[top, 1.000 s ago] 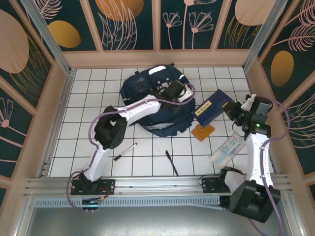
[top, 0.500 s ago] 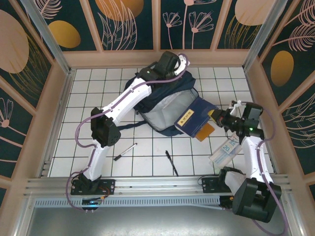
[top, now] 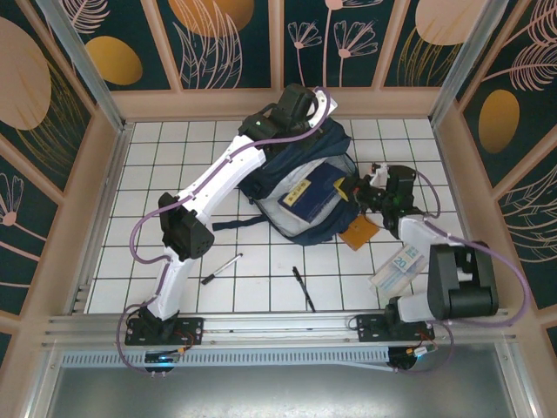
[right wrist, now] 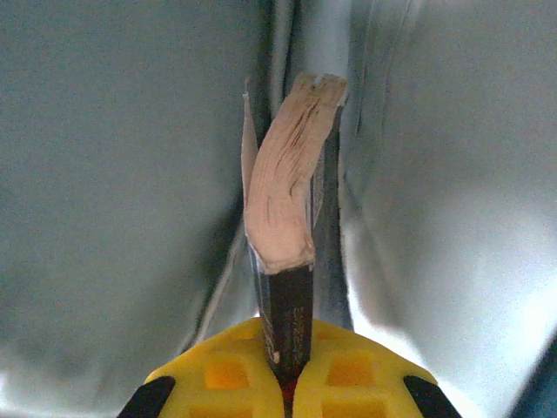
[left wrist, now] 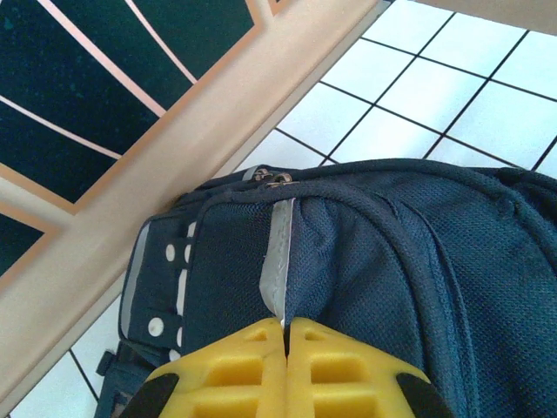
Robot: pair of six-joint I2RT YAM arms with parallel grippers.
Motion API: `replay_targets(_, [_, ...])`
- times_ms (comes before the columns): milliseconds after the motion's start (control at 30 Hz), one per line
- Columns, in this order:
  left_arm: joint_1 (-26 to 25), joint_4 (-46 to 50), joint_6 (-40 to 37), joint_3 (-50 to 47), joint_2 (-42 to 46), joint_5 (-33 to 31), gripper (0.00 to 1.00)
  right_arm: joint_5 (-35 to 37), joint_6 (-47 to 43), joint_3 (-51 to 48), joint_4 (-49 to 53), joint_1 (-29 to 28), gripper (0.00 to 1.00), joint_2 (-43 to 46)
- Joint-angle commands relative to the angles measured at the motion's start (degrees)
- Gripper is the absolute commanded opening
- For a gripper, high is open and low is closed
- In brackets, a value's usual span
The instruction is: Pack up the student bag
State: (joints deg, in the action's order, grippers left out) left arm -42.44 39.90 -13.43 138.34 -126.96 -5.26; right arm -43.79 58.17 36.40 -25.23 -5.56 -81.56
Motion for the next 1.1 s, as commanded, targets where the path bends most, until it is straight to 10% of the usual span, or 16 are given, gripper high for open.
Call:
replay_targets(0, [-0.2, -5.0, 1.3, 3.0, 1.9, 1.3, 0.0, 5.5, 8.0, 4.2, -16.9, -1.5, 0.0, -6.5])
replay_targets(267, [-0.2, -5.8, 2.0, 2.6, 2.1, 2.7, 0.0, 9.3, 17.0, 14.3, -27.9, -7.7, 0.0, -21.4])
replay_targets(700, [-0.3, -6.3, 2.0, 1.5, 1.2, 2.3, 0.0, 35.9, 20.6, 25.8, -24.2, -14.7, 0.02, -39.4])
replay_targets(1067, [-0.1, -6.0, 0.0, 0.2, -1.9, -3.7, 0.0, 38.3, 21.6, 30.8, -8.6, -17.0, 0.45, -36.8])
